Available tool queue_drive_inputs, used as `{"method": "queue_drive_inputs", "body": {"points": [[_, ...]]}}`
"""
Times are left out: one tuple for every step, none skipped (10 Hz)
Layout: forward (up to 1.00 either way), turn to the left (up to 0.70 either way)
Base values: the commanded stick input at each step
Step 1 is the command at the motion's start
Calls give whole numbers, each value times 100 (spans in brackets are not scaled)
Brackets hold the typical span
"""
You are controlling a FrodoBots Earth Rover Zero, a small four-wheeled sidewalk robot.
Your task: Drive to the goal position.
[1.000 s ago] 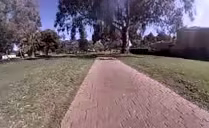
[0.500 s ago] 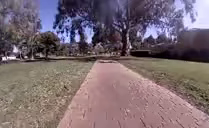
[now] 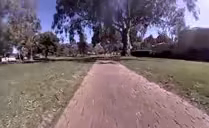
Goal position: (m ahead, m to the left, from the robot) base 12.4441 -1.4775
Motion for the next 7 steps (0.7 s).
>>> {"method": "queue_drive_inputs", "body": {"points": [[70, 0], [70, 0], [70, 0], [70, 0], [70, 0], [70, 0], [70, 0]]}}
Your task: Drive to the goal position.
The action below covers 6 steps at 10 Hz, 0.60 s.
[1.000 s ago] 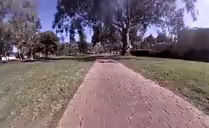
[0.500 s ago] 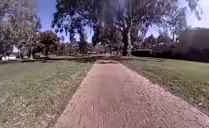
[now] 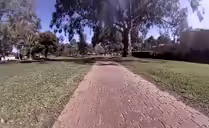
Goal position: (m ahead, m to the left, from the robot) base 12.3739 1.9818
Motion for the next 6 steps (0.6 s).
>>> {"method": "queue_drive_inputs", "body": {"points": [[70, 0], [70, 0], [70, 0], [70, 0], [70, 0], [70, 0]]}}
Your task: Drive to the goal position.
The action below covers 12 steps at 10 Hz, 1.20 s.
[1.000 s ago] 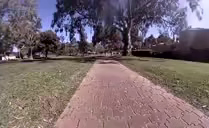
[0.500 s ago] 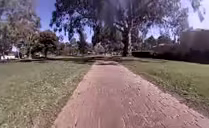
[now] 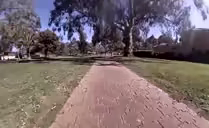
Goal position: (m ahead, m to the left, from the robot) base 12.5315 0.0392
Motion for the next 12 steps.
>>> {"method": "queue_drive_inputs", "body": {"points": [[70, 0], [70, 0], [70, 0], [70, 0], [70, 0], [70, 0], [70, 0], [70, 0], [70, 0], [70, 0], [70, 0], [70, 0]]}}
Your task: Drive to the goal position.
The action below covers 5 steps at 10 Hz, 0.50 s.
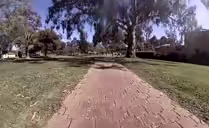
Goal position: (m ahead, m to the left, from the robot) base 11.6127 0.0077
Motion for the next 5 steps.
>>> {"method": "queue_drive_inputs", "body": {"points": [[70, 0], [70, 0], [70, 0], [70, 0], [70, 0]]}}
